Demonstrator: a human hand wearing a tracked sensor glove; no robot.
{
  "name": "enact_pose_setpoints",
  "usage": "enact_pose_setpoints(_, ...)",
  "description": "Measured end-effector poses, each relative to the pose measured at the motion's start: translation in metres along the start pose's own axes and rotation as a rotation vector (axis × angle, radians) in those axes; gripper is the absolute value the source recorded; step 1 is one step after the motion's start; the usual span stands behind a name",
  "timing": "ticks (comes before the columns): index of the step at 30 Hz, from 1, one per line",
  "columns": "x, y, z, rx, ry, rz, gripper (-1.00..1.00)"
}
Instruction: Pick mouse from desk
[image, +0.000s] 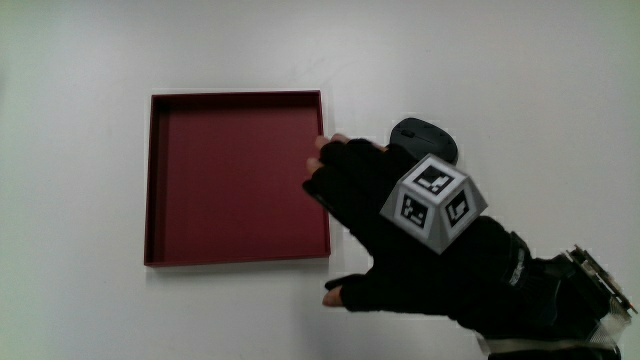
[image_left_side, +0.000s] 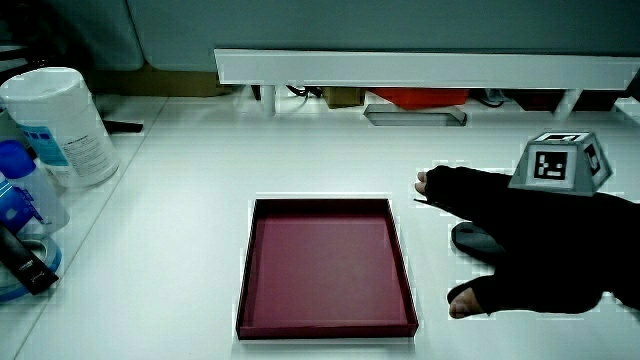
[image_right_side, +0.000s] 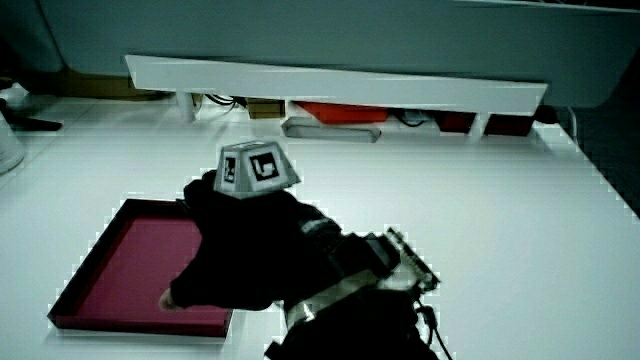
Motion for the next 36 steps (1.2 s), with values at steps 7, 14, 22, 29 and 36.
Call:
enact_pose_setpoints(7, 0.036, 0.003, 0.008, 0.031, 0.050, -0.113, 0.00)
enact_pose_setpoints(14, 0.079, 0.016, 0.004, 0.006, 0.101, -0.239, 0.00)
enact_pose_setpoints(22, 0.132, 0.031, -0.010, -0.066, 0.194, -0.363, 0.00)
enact_pose_setpoints(29, 0.171, 0.043, -0.030, -0.149, 0.286, -0.447, 0.00)
enact_pose_setpoints(36, 0.191, 0.059, -0.054, -0.211, 0.308, -0.509, 0.00)
